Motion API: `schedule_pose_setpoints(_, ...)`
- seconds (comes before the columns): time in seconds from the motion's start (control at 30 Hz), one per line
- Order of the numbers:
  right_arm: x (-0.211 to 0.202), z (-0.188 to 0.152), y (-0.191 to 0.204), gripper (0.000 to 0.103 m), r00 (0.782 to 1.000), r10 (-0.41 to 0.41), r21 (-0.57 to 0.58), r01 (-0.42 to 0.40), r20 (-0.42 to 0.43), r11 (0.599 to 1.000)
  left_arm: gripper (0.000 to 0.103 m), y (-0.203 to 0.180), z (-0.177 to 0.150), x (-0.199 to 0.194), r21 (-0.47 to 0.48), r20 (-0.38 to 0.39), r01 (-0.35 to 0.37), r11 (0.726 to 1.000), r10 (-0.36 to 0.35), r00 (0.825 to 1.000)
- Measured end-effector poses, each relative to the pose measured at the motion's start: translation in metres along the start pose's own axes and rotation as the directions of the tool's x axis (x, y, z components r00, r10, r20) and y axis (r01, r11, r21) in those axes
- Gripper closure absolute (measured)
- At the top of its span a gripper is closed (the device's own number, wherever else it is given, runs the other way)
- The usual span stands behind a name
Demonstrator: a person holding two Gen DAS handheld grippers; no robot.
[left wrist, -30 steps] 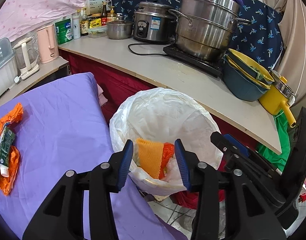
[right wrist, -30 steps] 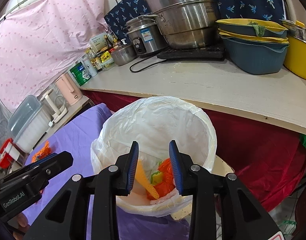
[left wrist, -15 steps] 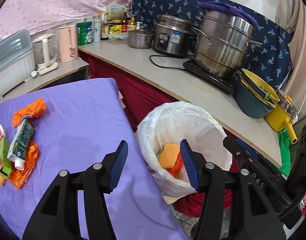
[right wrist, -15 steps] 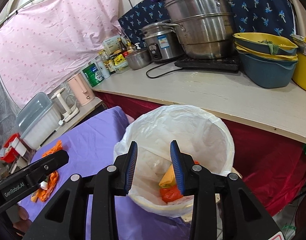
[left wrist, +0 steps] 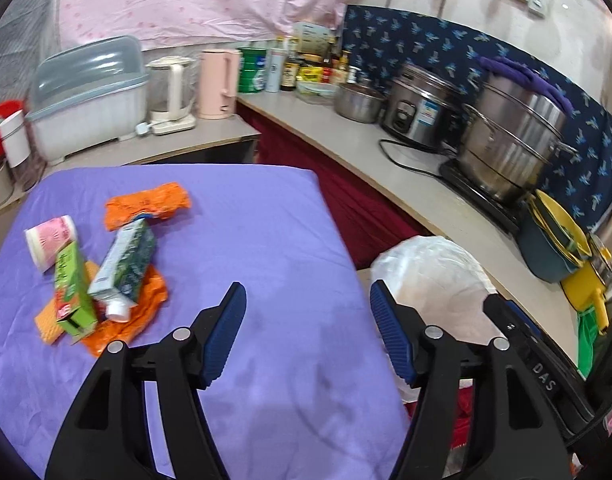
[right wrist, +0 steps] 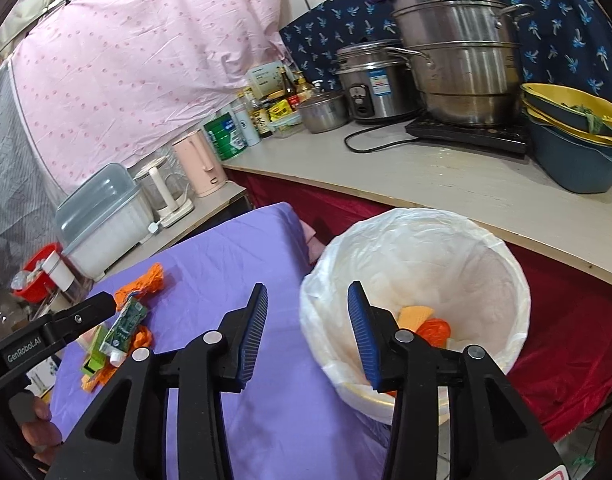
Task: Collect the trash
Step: 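Move both tools back over the trash on the table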
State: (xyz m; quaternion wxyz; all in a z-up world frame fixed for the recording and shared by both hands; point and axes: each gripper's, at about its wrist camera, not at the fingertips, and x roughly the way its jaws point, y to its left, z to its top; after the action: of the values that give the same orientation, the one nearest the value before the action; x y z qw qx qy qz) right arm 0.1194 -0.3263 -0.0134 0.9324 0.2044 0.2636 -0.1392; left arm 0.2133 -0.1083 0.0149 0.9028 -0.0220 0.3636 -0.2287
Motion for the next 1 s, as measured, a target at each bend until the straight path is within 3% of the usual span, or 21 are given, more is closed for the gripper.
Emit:
schedule_pose_setpoints(0.2, 0.003, -0.006, 0.032, 0.056, 0.999, 0.035, -0.027, -0.035, -0.009, 0.999, 0.028, 0.051, -0.001, -0.012, -0.074, 0.011, -0.118, 0.990, 0.120, 0.993)
schedule_pose_setpoints(0.27, 0.006, -0.009, 0.044, 0.055, 0.999, 0.048, -0.041, -0.048, -0.015, 0.998, 0.023, 0.070, -0.004, -0.016, -0.105, 0.008, -0.173, 0.979, 0.175, 0.984)
schedule_pose_setpoints(0.47, 0.018, -0.021, 0.077, 0.055, 0.995, 0.082, -0.067, -0.086, -0.052, 0.994, 0.023, 0.125, -0.018, -0.013, -0.173, -0.055, -0.300, 0.938, 0.295, 0.954)
schedule_pose_setpoints(0.77, 0.054, -0.046, 0.125, 0.055, 0.983, 0.124, -0.097, -0.137, -0.133, 0.986, 0.023, 0.188, -0.036, 0.003, -0.296, -0.149, -0.358, 0.885, 0.328, 0.933)
schedule_pose_setpoints(1.0, 0.083, -0.056, 0.153, 0.055, 0.973, 0.143, -0.113, -0.165, -0.180, 0.980, 0.023, 0.204, -0.037, 0.029, -0.299, -0.178, -0.372, 0.879, 0.331, 0.927)
